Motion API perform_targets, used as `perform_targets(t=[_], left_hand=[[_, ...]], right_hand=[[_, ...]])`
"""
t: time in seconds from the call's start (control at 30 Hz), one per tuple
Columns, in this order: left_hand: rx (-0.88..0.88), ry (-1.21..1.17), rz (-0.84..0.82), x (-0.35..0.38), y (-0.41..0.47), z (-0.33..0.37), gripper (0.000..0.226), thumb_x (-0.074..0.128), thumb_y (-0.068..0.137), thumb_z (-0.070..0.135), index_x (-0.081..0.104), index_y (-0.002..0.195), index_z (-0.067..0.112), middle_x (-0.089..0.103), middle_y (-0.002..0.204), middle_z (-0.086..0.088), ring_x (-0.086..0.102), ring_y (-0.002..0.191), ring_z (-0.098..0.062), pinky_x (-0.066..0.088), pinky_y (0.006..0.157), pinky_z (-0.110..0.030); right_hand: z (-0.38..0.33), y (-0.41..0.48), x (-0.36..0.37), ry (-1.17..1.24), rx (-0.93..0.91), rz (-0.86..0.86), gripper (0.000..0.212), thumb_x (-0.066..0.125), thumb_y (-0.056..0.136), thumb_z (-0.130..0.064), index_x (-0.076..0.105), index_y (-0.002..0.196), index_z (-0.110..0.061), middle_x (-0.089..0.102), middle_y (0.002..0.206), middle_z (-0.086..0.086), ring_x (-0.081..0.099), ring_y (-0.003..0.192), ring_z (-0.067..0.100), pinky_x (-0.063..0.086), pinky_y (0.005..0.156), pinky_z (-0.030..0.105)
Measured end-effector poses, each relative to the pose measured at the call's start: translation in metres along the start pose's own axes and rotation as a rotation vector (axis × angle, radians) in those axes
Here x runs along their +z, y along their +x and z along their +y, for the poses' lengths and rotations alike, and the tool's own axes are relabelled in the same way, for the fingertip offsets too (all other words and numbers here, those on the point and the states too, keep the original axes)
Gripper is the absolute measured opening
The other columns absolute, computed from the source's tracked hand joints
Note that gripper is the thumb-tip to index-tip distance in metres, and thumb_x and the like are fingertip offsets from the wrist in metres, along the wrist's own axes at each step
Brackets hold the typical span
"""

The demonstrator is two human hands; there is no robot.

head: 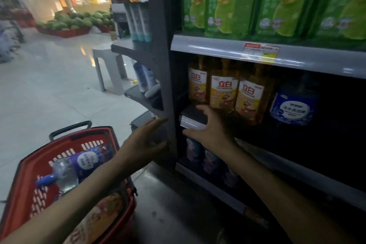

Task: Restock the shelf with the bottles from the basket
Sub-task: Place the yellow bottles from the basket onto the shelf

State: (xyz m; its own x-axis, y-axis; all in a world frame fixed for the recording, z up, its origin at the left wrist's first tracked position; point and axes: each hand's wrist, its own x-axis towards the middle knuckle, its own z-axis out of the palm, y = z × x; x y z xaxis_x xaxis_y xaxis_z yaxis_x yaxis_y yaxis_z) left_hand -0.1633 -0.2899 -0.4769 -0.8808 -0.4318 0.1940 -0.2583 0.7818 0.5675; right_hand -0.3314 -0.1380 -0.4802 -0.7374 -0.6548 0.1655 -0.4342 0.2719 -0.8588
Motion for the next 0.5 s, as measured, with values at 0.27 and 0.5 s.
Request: perform_targets(t=[0.27,0.5], left_hand=[[-0.298,0.205,0.096,-0.052,-0.114,-0.088,0.067,0.068,0.092,0.056,0.042,0.153,0.045,0.049,0.152,0.018,0.057,0.129,-0.007,0.054,0.102,-0.036],[-0.535,0.359,0.089,-0.062,-0.185,-0.16,0.057,0.063,0.093,0.057,0.051,0.145,0.037,0.063,0.14,0.006,0.062,0.124,-0.017,0.055,0.092,-0.038]], right_hand=[[-0.031,-0.032,0.078,-0.363,-0.238,-0.399,0.101,0.083,0.077,-0.043,0.025,0.158,-0.029,0.029,0.158,-0.002,0.035,0.143,0.02,0.037,0.115,0.036],[-0.033,-0.058,0.149,-0.433,-0.415,-0.592,0.085,0.075,0.084,-0.044,0.029,0.154,-0.034,0.04,0.149,-0.005,0.041,0.137,0.017,0.042,0.111,0.036]])
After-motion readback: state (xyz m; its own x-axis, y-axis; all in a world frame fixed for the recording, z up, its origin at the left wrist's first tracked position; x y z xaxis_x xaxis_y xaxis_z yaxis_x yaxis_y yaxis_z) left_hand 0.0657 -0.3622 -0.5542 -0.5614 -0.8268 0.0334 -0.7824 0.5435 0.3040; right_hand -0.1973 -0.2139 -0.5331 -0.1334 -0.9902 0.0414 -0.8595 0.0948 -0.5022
